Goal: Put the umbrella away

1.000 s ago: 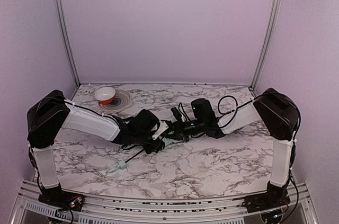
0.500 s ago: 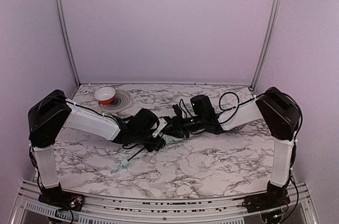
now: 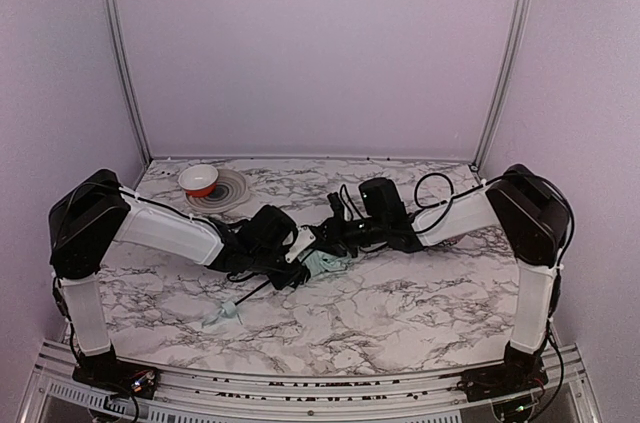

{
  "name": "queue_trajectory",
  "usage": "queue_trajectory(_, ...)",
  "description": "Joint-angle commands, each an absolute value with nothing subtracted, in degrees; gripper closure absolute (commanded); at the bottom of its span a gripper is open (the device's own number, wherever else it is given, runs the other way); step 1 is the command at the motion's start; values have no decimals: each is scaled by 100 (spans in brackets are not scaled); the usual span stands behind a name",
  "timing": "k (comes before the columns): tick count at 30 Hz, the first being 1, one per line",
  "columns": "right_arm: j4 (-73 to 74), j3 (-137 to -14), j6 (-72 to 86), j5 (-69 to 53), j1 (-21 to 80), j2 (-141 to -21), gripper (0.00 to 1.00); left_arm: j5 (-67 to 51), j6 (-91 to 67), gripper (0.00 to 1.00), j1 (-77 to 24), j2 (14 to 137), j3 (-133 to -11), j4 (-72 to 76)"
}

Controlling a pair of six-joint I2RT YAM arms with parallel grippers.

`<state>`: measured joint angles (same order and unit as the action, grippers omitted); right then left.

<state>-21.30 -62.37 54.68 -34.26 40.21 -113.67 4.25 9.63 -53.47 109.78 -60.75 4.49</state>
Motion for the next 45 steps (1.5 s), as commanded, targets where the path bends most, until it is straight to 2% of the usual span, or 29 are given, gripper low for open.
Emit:
queue_trajectory(1,-1851,-6663,4724,-2922,3984,-11065,79,-655,2065,100,-5818,11021,-5884,-371)
queue_trajectory(8,400,-7085,2394,-3452,3893,-11049,76,-828,2323,100,-5769,10882,-5719,-249)
queue_trajectory(17,3510,-8185,-833,-3295,3716,-11054,75,-962,2710,100,-5670,10820,-5677,-277)
queue_trajectory(20,3804,-8165,-1163,-3580,3506,-10955,72,-998,2760,100,-5668,10819,-5685,-288)
queue_trajectory(24,4230,-8341,-1801,-4490,3481,-10729,62,-1158,2975,100,-5669,10742,-5640,-316)
queue_trajectory(27,3819,-8178,-1709,-5332,3514,-10678,53,-1210,3104,100,-5669,10680,-5620,-308)
queue_trajectory(29,3687,-8127,-1636,-5363,3581,-10794,46,-1196,3143,100,-5663,10679,-5633,-308)
queue_trajectory(31,3535,-8123,-1476,-5460,3660,-10959,44,-1187,3146,100,-5669,10702,-5647,-327)
queue_trajectory(37,3665,-8276,-1591,-5493,4139,-11418,49,-1143,3123,100,-5669,10705,-5621,-352)
queue_trajectory(38,3661,-8253,-1585,-5464,4180,-11463,53,-1137,3112,100,-5669,10700,-5612,-352)
queue_trajectory(41,3710,-8175,-1558,-5227,4205,-11574,75,-1094,3111,100,-5677,10696,-5595,-360)
queue_trajectory(43,3787,-8074,-1617,-5087,4174,-11601,80,-1074,3110,100,-5670,10680,-5582,-369)
queue_trajectory(45,3777,-7917,-1633,-5044,4130,-11603,80,-1052,3107,100,-5669,10674,-5572,-378)
